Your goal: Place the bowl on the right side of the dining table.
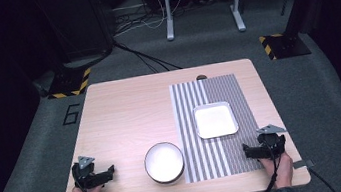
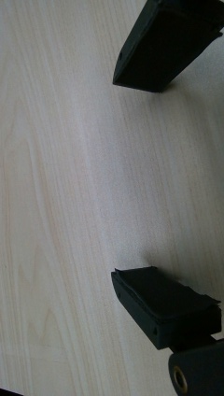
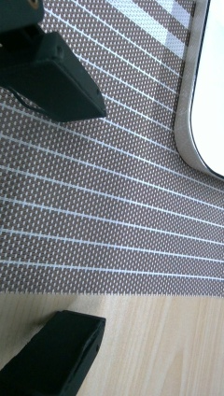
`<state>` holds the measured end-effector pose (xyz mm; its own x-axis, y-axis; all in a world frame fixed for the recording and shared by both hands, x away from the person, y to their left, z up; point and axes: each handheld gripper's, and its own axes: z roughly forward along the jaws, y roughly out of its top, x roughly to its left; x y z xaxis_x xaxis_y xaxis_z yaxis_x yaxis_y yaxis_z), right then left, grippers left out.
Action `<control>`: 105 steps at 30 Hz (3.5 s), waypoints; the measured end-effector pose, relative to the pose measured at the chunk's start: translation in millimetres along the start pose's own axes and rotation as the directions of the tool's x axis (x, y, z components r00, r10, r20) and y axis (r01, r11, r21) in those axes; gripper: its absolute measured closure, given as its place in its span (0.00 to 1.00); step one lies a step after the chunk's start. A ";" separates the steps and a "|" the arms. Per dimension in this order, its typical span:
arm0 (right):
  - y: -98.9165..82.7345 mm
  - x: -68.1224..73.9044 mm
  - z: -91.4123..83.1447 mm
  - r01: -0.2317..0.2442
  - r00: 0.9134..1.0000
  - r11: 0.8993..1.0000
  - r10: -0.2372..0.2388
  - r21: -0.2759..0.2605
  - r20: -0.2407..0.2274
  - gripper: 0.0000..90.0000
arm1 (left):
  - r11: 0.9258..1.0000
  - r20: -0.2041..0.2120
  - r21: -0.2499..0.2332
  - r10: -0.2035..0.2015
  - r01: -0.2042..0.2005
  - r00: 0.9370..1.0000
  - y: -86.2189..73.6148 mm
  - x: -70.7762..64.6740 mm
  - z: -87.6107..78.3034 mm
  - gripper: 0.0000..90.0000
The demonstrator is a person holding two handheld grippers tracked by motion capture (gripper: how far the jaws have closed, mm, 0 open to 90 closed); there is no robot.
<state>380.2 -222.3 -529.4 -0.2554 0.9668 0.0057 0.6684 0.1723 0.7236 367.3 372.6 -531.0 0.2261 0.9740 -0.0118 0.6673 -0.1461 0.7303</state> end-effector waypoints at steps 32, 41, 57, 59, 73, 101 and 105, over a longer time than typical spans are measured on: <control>8.2 17.7 -20.6 0.024 0.998 0.999 -0.025 -0.031 -0.056 0.02 | 0.999 0.069 -0.034 -0.016 0.018 0.997 10.0 -22.0 -15.2 0.02; 17.9 30.1 -27.7 0.056 0.995 0.997 -0.060 -0.057 -0.080 0.02 | 0.999 0.095 -0.043 0.007 -0.003 0.995 14.5 -30.3 -20.3 0.03; 25.6 44.8 -31.5 0.071 0.988 0.995 -0.080 -0.073 -0.132 0.03 | 0.998 0.132 -0.054 0.034 -0.028 0.991 23.3 -42.7 -26.6 0.03; 26.7 46.8 -31.9 0.080 0.987 0.994 -0.090 -0.076 -0.135 0.03 | 0.998 0.135 -0.057 0.038 -0.030 0.990 24.4 -44.2 -27.4 0.03; 36.1 59.9 -38.0 0.104 0.978 0.990 -0.118 -0.092 -0.171 0.03 | 0.995 0.164 -0.086 0.055 -0.041 0.985 31.6 -54.4 -34.6 0.03; 57.1 95.6 -43.3 0.164 0.950 0.979 -0.189 -0.119 -0.248 0.04 | 0.990 0.221 -0.125 0.093 -0.066 0.971 47.0 -69.6 -45.0 0.04; 59.3 99.5 -44.2 0.172 0.946 0.978 -0.198 -0.121 -0.255 0.04 | 0.989 0.225 -0.132 0.099 -0.070 0.969 49.7 -71.6 -46.4 0.04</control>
<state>363.5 -124.3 -455.5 -0.5523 0.8328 0.0378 0.5247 0.3120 0.7920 351.3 303.6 -462.2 0.4447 0.8909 -0.0929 0.5504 -0.1899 0.8130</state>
